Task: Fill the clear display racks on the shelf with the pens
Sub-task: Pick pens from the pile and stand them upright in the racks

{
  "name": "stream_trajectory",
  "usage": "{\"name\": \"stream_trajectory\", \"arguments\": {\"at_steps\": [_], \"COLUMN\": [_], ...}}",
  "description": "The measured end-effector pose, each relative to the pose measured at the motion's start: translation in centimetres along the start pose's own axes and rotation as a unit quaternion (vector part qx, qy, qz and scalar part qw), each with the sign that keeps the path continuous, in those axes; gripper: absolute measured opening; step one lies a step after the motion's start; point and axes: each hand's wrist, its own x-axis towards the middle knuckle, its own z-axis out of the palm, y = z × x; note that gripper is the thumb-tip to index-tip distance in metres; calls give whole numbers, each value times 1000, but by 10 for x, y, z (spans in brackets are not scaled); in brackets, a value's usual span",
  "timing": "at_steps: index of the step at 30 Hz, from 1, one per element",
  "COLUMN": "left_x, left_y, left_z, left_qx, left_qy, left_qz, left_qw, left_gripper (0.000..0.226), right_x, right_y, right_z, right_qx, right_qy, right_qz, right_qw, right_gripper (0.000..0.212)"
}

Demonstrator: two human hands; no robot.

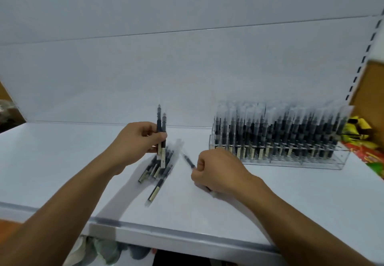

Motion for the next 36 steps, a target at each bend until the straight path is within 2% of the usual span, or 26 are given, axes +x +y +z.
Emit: {"name": "stream_trajectory", "arguments": {"at_steps": [4, 8, 12, 16, 22, 29, 31, 33, 36], "left_x": [-15, -20, -23, -25, -31, -34, -33, -32, -33], "left_y": [8, 8, 11, 23, 31, 28, 29, 30, 29], "left_z": [34, 77, 119, 153, 180, 184, 184, 183, 184], "left_qx": [-37, -64, -90, -110, -178, -124, -184, -218, -214], "left_qy": [-29, -52, -89, -129, -140, -162, -167, -171, -174], "left_qz": [58, 107, 131, 152, 124, 124, 91, 72, 81], "left_qw": [997, 991, 983, 974, 966, 971, 964, 958, 958], "left_gripper": [8, 10, 6, 5, 3, 16, 13, 13, 14], "right_x": [-29, -56, -72, -79, -76, -63, -56, -50, -42], "right_y": [36, 72, 99, 114, 129, 131, 131, 129, 127], "right_z": [-14, -33, -52, -65, -69, -85, -91, -95, -98], "right_qx": [142, 156, 196, 224, 233, 264, 272, 267, 231], "right_qy": [74, 117, 163, 209, 269, 316, 325, 329, 324], "right_qz": [29, 27, 47, 70, 83, 71, 67, 61, 50], "right_qw": [987, 980, 966, 949, 931, 908, 903, 904, 916], "right_gripper": [15, 8, 13, 9, 12, 11, 7, 5, 9]}}
